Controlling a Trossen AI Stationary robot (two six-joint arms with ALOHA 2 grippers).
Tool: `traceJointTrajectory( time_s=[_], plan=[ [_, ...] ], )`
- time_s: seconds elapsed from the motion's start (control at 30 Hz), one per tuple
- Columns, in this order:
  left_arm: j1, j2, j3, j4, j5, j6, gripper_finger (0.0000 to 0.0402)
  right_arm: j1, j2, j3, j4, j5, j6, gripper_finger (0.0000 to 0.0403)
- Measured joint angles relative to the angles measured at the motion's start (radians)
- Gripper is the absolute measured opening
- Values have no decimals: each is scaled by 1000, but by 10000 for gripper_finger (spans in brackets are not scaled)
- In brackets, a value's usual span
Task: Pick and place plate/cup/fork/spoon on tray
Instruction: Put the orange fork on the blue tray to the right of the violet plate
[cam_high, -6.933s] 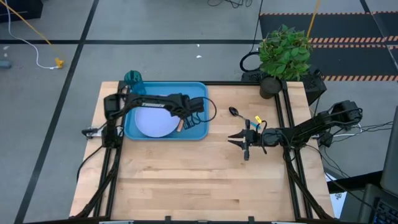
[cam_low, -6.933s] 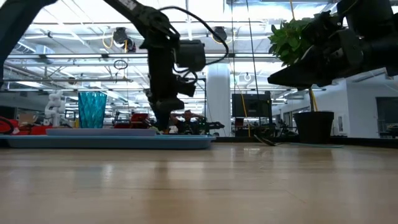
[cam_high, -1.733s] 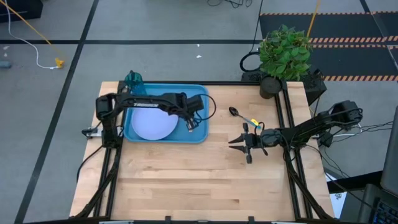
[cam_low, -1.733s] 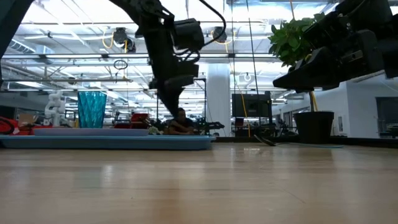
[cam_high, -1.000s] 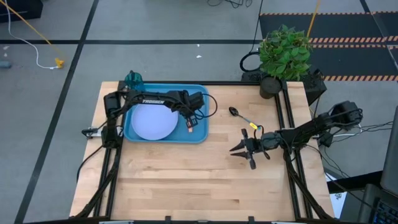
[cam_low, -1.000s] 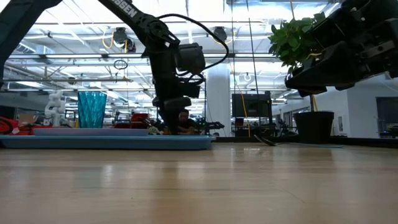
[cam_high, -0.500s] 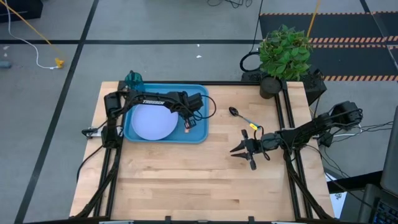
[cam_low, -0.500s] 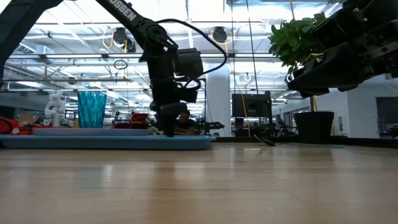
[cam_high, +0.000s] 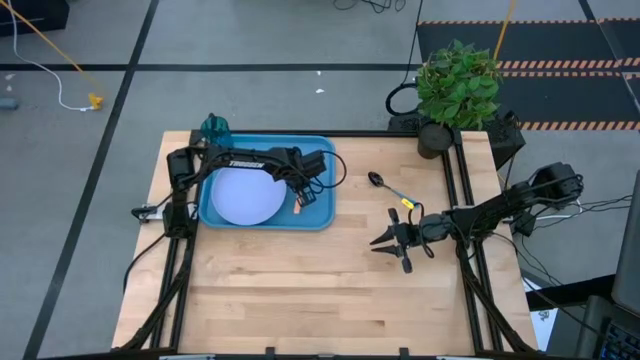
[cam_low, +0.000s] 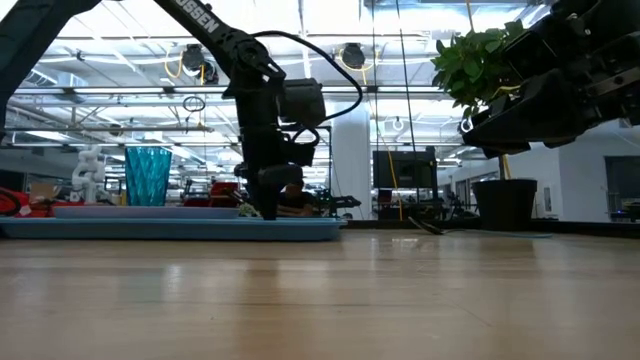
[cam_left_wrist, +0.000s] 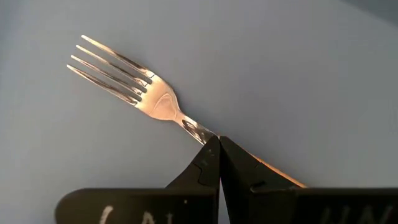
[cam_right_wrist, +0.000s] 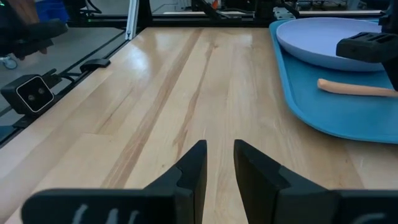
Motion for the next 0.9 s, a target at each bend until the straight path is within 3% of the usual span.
traceJointTrajectory(
  time_s=[0.43,0.9],
  plan=[
    [40,-13,2,126,-36,70,5,-1,0,0,4,0,-9,70],
    [80,7,-13,71,-3,95,5,25,0,0,-11,0,8,70]
  ],
)
